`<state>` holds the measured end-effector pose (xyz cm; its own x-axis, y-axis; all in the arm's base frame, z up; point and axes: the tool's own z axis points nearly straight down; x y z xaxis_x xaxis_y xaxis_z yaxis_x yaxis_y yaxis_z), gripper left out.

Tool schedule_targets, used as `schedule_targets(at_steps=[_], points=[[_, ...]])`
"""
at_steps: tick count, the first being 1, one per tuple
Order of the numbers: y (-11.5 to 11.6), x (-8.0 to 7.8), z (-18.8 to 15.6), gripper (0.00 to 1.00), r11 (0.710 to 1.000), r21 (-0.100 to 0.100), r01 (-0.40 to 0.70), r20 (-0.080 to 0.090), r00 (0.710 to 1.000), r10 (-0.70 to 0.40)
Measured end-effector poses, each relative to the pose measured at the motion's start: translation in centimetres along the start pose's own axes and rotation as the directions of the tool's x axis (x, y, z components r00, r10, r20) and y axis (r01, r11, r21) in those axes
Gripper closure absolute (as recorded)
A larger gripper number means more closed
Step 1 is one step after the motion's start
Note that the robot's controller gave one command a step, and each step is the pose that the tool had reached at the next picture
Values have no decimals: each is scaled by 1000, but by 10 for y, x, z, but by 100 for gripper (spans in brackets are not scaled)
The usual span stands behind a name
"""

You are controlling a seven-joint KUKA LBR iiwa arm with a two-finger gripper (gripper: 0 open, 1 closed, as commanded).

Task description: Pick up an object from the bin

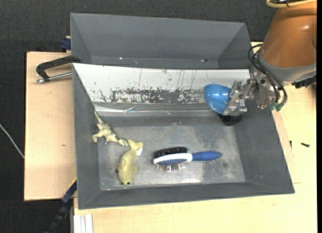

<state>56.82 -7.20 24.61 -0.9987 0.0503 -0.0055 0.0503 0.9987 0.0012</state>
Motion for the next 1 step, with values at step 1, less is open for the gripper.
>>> schedule_targets(at_steps=[1], points=[[0,0,0,100,1000,0,0,0,1000,0]])
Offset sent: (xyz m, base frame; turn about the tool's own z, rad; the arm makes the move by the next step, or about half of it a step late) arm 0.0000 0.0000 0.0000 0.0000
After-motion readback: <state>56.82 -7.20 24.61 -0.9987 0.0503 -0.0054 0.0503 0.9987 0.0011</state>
